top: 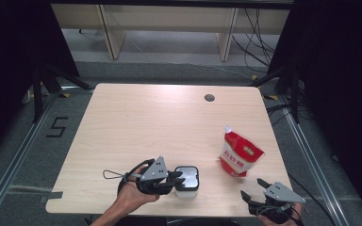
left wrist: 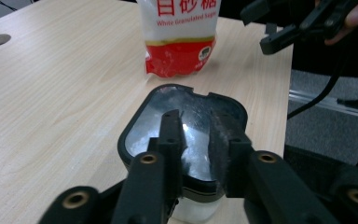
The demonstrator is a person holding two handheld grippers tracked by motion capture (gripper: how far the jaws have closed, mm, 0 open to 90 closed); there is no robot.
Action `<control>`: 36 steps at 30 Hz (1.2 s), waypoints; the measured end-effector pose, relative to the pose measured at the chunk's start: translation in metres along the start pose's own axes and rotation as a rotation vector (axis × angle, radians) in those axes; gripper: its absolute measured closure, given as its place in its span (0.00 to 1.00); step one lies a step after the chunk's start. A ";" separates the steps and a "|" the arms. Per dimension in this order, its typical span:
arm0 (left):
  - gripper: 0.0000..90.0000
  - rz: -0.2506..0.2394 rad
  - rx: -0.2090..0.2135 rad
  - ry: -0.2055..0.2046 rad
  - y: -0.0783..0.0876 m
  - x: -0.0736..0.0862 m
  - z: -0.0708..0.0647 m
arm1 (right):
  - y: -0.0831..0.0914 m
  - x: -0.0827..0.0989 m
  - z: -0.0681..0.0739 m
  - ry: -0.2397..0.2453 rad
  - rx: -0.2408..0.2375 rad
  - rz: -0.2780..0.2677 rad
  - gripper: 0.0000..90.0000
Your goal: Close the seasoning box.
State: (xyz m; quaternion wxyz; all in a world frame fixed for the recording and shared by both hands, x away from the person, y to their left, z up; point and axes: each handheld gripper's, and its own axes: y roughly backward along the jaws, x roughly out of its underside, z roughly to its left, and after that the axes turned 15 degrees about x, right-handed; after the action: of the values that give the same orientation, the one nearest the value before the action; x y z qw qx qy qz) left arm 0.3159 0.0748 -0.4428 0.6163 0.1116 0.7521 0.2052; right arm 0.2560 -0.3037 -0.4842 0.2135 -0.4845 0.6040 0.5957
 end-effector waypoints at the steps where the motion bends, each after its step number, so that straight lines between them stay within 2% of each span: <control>1: 0.76 0.000 0.000 0.000 0.000 0.000 0.000 | 0.000 0.000 0.000 0.005 0.003 -0.005 0.30; 4: 0.63 -0.007 -0.017 0.020 0.009 0.002 0.000 | 0.001 0.000 0.001 -0.008 -0.004 0.009 0.29; 7: 0.56 -0.010 -0.029 0.033 0.014 0.004 0.001 | 0.001 0.000 0.002 -0.019 -0.001 0.020 0.29; 8: 0.56 -0.015 -0.039 0.041 0.017 0.006 0.001 | 0.003 0.000 0.004 -0.045 0.002 0.041 0.29; 9: 0.51 -0.025 -0.048 0.059 0.021 0.008 0.002 | 0.001 0.000 0.002 -0.015 0.003 0.016 0.29; 11: 0.46 -0.031 -0.057 0.067 0.024 0.010 0.003 | 0.002 0.000 0.004 -0.033 -0.003 0.034 0.29; 12: 0.43 0.005 -0.063 -0.029 0.031 0.010 0.014 | 0.002 0.000 0.004 -0.032 -0.004 0.034 0.29; 13: 0.41 0.005 -0.063 -0.029 0.031 0.010 0.014 | 0.002 0.000 0.004 -0.032 -0.004 0.034 0.29; 14: 0.41 -0.002 -0.078 0.013 0.034 0.012 0.012 | 0.003 0.000 0.004 -0.044 0.000 0.046 0.29; 15: 0.38 0.005 -0.078 -0.015 0.038 0.014 0.016 | 0.001 0.000 0.003 -0.028 -0.005 0.028 0.29; 16: 0.37 -0.001 -0.097 0.035 0.040 0.017 0.013 | 0.002 0.000 0.004 -0.033 -0.004 0.032 0.29; 17: 0.36 -0.026 -0.104 0.122 0.041 0.021 0.008 | 0.002 0.000 0.004 -0.035 -0.004 0.034 0.29; 18: 0.36 -0.026 -0.104 0.122 0.041 0.021 0.008 | 0.002 0.000 0.004 -0.034 -0.004 0.033 0.29; 19: 0.35 -0.047 -0.117 0.155 0.043 0.026 0.007 | 0.002 0.000 0.004 -0.032 -0.004 0.032 0.29; 21: 0.34 -0.040 -0.127 0.152 0.045 0.028 0.007 | 0.002 0.000 0.004 -0.033 -0.005 0.032 0.29; 23: 0.33 -0.041 -0.142 0.181 0.050 0.035 0.007 | 0.002 0.000 0.004 -0.030 0.000 0.030 0.29; 24: 0.33 -0.037 -0.138 0.163 0.051 0.037 0.008 | 0.001 0.000 0.003 -0.022 0.000 0.022 0.29; 25: 0.33 -0.050 -0.146 0.188 0.051 0.039 0.007 | 0.000 0.000 0.002 0.000 0.005 0.001 0.29; 28: 0.32 -0.033 -0.153 0.184 0.055 0.044 0.008 | 0.000 0.000 0.001 0.002 -0.009 0.010 0.29; 29: 0.32 -0.043 -0.154 0.202 0.055 0.046 0.007 | 0.001 0.000 0.001 0.004 -0.007 0.018 0.29; 34: 0.31 -0.023 -0.167 0.206 0.056 0.054 0.007 | 0.001 0.000 0.002 0.003 -0.006 0.014 0.29; 36: 0.31 -0.007 -0.175 0.220 0.056 0.061 0.008 | 0.001 0.000 0.002 0.004 -0.008 0.015 0.28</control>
State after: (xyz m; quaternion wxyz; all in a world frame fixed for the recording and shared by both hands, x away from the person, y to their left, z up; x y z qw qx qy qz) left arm 0.3056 0.1522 -0.4729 0.5383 0.0316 0.7946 0.2790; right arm 0.2550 -0.3023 -0.4838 0.2061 -0.4819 0.6056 0.5988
